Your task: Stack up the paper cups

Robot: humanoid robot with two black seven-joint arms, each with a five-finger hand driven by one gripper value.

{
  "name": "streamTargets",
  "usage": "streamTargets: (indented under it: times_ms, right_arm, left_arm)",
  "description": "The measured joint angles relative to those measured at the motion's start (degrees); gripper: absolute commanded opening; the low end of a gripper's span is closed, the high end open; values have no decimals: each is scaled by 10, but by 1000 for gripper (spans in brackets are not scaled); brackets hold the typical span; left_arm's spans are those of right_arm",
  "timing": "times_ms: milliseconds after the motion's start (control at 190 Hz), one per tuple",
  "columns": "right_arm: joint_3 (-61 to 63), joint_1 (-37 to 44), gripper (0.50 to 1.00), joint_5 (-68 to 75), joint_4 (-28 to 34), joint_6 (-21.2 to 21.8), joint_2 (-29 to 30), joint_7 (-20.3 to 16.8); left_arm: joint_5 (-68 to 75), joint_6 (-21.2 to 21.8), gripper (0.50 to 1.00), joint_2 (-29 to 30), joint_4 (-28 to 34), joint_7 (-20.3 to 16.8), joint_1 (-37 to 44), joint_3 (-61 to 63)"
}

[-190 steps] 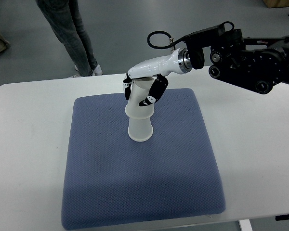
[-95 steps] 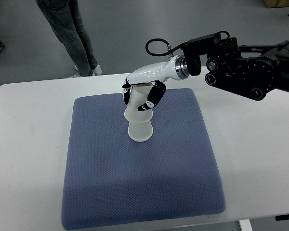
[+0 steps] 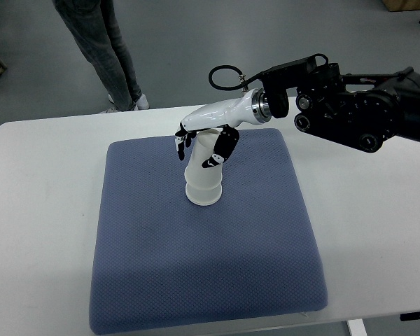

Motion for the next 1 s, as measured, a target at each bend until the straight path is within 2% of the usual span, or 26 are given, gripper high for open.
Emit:
streamTargets:
  times_ms: [199, 257, 331, 399, 698, 997]
  right_arm:
    - [0, 0, 829, 0, 0, -1, 0, 0]
    - [0, 1, 860, 0, 0, -1, 0, 0]
    - [0, 3, 866, 0, -1, -1, -1, 0]
    - [2, 5, 901, 0, -1, -1, -1, 0]
    - [10, 26, 901, 13, -3, 0, -22, 0]
    - [118, 9, 899, 84, -27, -1, -21, 0]
  left_arm:
    - [0, 0, 1000, 0, 0, 0, 0, 0]
    - [0, 0, 1000, 0, 0, 0, 0, 0]
    - [0, 0, 1000, 0, 0, 0, 0, 0]
    - [0, 0, 1000, 0, 0, 0, 0, 0]
    - [0, 0, 1000, 0, 0, 0, 0, 0]
    - [0, 0, 1000, 0, 0, 0, 0, 0]
